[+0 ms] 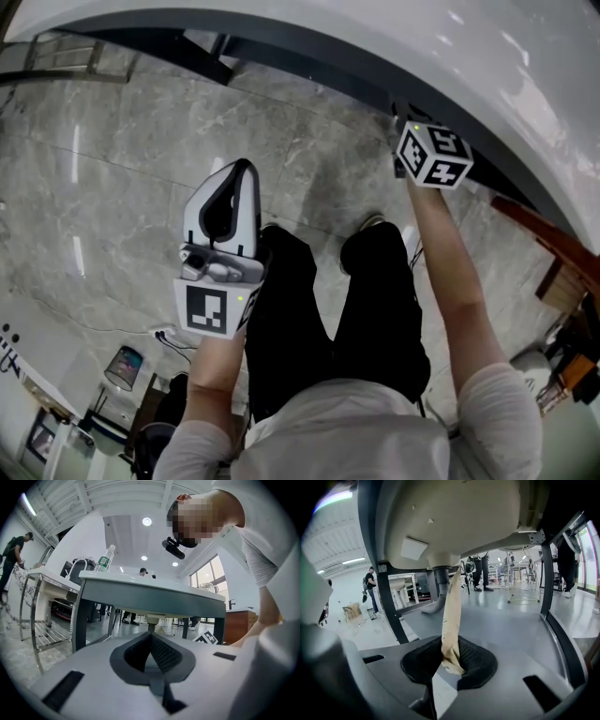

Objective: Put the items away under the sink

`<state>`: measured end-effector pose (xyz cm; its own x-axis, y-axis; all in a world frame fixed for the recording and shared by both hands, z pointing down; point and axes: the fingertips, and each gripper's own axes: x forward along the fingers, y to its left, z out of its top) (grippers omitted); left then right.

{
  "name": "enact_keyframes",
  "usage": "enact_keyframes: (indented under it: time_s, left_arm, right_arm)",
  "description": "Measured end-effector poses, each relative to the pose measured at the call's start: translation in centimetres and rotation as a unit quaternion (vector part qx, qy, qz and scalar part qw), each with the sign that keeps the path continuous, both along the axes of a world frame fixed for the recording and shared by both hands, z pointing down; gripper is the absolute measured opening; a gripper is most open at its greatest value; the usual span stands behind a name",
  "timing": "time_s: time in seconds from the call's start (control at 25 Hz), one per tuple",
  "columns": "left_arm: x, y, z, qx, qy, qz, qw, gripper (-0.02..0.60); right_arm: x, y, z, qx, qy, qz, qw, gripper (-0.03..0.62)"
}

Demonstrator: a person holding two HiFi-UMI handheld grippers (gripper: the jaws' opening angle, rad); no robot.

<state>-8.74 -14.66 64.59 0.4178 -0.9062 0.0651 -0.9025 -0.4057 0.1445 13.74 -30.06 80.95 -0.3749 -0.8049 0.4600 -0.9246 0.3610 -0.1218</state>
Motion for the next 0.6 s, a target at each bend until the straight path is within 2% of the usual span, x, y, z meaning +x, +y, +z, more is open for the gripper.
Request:
enact_keyframes:
  time_s: [0.24,0.44,0.6]
  left_arm:
    - [0.0,0.3,-0.3,-0.003,0.002,0.001,1.0000,0.003]
    - [-0.2,0.9,-0.7,-0.010,0.005,0.002,0.9999,0.003]
    - [-0.1,1.6,-1.6,-0.020,0.002,0.009,0.9998,0.003]
  right_arm:
    - [0.5,-0.9,-0.5,0.018,0.020,0.006,1.000,0.087]
    - [0.6,-0.3,-1.4,0.031,0.047,0.006,0.998,0.146]
    - [0.7,1.1,-2.9,0.035,0.059,0.007,0.998,0.147]
